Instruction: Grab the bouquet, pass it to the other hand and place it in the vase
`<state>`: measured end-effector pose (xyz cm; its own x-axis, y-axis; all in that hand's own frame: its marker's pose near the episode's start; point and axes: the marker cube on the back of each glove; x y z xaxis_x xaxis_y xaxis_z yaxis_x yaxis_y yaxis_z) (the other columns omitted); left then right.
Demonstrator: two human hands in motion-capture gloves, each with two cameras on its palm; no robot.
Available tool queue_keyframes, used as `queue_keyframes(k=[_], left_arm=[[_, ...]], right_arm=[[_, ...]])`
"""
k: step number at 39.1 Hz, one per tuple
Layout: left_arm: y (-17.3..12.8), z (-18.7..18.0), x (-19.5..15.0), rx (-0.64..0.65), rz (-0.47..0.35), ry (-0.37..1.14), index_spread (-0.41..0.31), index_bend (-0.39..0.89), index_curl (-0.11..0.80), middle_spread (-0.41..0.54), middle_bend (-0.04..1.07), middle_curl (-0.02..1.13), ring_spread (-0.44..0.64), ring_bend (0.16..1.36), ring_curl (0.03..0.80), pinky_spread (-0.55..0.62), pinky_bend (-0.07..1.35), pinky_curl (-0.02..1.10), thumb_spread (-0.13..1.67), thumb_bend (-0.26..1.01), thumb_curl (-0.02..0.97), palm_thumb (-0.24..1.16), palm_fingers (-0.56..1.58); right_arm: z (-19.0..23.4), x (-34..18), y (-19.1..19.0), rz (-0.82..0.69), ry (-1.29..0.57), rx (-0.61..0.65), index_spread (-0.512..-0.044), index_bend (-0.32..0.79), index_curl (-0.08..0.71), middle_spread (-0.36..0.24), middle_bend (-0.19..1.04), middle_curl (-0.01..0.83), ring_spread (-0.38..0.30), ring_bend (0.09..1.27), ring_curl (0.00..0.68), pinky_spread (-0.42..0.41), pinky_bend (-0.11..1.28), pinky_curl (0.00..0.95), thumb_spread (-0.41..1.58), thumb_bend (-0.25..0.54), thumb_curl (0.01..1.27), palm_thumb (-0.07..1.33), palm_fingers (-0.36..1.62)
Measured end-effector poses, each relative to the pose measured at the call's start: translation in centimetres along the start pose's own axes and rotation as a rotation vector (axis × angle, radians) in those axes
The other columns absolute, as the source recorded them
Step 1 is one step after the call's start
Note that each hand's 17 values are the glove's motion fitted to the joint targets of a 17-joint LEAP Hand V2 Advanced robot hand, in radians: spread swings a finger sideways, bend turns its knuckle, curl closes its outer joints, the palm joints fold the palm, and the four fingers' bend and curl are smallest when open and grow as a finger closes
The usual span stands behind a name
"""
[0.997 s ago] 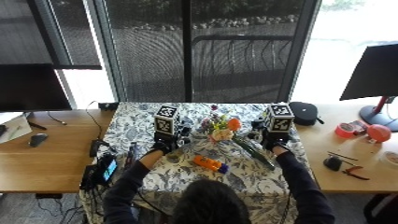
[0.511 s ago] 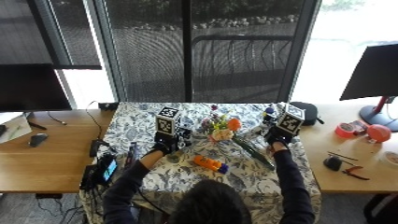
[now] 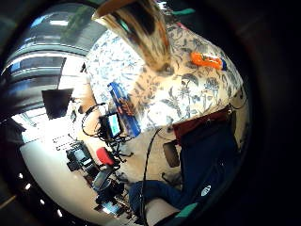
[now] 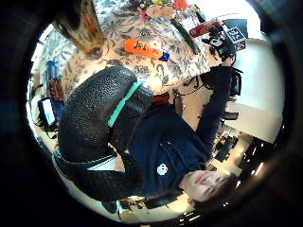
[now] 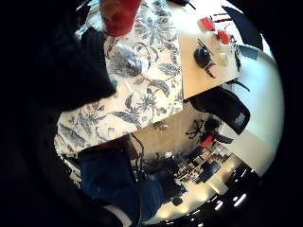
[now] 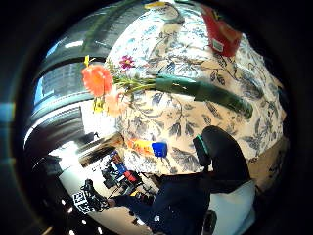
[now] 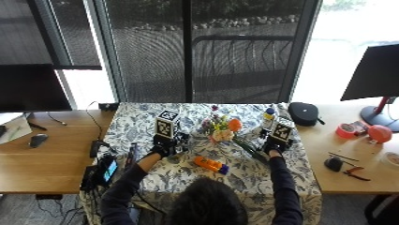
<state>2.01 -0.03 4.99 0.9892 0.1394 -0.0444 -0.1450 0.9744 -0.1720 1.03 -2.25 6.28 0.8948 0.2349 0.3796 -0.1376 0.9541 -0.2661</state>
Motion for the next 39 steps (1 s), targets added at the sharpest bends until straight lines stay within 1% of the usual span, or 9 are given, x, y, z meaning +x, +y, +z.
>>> queue_keyframes(k=[3,4,8,10,18,27,30,36,39], left_arm=[[-0.5,0.6,-0.4,-0.002,-0.011,0.000,-0.027,0.15,0.263,0.215,0.20,0.34,0.31,0.60,0.248,0.39,0.43,0.32,1.15,-0.01,0.247,0.12,0.15],[-0.5,0.6,-0.4,-0.001,-0.011,0.000,-0.027,0.14,0.262,0.214,0.19,0.34,0.31,0.61,0.251,0.39,0.43,0.32,1.15,-0.01,0.247,0.12,0.15],[-0.4,0.4,-0.4,0.017,-0.006,0.002,-0.027,0.15,0.271,0.218,0.19,0.34,0.32,0.58,0.248,0.39,0.44,0.32,1.17,-0.01,0.251,0.14,0.14],[-0.5,0.4,-0.5,0.024,-0.008,-0.001,-0.027,0.15,0.274,0.218,0.19,0.34,0.32,0.57,0.246,0.39,0.44,0.32,1.17,-0.01,0.252,0.14,0.14],[0.2,0.3,-0.6,0.023,-0.009,-0.008,-0.027,0.15,0.281,0.219,0.19,0.34,0.33,0.56,0.246,0.39,0.44,0.33,1.19,-0.01,0.255,0.16,0.14],[-0.3,1.1,-1.3,0.014,-0.030,0.000,-0.023,0.15,0.288,0.220,0.19,0.35,0.33,0.55,0.250,0.39,0.43,0.33,1.21,-0.01,0.255,0.17,0.14],[0.3,0.8,-1.1,0.013,-0.030,-0.003,-0.023,0.15,0.290,0.220,0.18,0.35,0.33,0.55,0.251,0.39,0.43,0.33,1.21,-0.02,0.255,0.17,0.15],[0.1,1.1,-1.3,0.010,-0.026,-0.007,-0.023,0.15,0.293,0.220,0.18,0.35,0.34,0.55,0.254,0.39,0.42,0.33,1.21,-0.02,0.255,0.17,0.15],[-0.7,1.8,-1.8,0.014,-0.032,-0.014,-0.022,0.15,0.294,0.220,0.18,0.35,0.34,0.55,0.255,0.39,0.42,0.33,1.21,-0.01,0.254,0.17,0.15]], right_arm=[[3.0,1.7,-2.2,-0.081,-0.092,-0.269,-0.219,0.11,0.135,-0.067,0.24,0.412,-0.129,0.59,0.378,0.012,0.71,0.367,1.04,0.024,0.36,0.81,0.49],[3.9,2.5,-3.4,-0.054,-0.099,-0.308,-0.221,0.11,0.135,-0.066,0.23,0.412,-0.128,0.59,0.376,0.019,0.72,0.367,1.04,0.019,0.36,0.81,0.49],[6.1,6.1,-8.8,0.256,-0.013,-0.109,-0.216,0.15,0.166,-0.065,0.21,0.409,-0.124,0.56,0.366,0.043,0.68,0.352,1.02,0.003,0.37,0.83,0.51],[6.4,6.7,-9.4,0.317,0.009,-0.038,-0.215,0.15,0.176,-0.065,0.19,0.408,-0.122,0.56,0.368,0.051,0.67,0.350,1.01,-0.006,0.37,0.84,0.53],[6.9,7.1,-8.7,0.344,0.032,0.095,-0.204,0.08,0.178,-0.063,0.19,0.411,-0.123,0.57,0.378,0.071,0.67,0.352,1.00,-0.024,0.38,0.84,0.52],[8.6,7.3,-9.5,0.415,0.041,0.150,-0.197,0.09,0.178,-0.070,0.22,0.424,-0.136,0.59,0.386,0.065,0.61,0.342,0.98,-0.025,0.38,0.83,0.52],[9.6,6.6,-9.0,0.318,-0.003,0.019,-0.200,0.09,0.176,-0.076,0.22,0.426,-0.143,0.59,0.385,0.063,0.61,0.342,0.98,-0.030,0.38,0.82,0.54],[11.3,4.2,-5.6,-0.242,-0.221,-0.616,-0.200,0.08,0.174,-0.083,0.22,0.429,-0.149,0.60,0.389,0.066,0.61,0.345,0.97,-0.025,0.38,0.82,0.55],[12.0,3.6,-5.6,-0.305,-0.225,-0.659,-0.201,0.08,0.172,-0.089,0.23,0.433,-0.153,0.60,0.391,0.068,0.60,0.343,0.97,-0.023,0.38,0.82,0.58]])
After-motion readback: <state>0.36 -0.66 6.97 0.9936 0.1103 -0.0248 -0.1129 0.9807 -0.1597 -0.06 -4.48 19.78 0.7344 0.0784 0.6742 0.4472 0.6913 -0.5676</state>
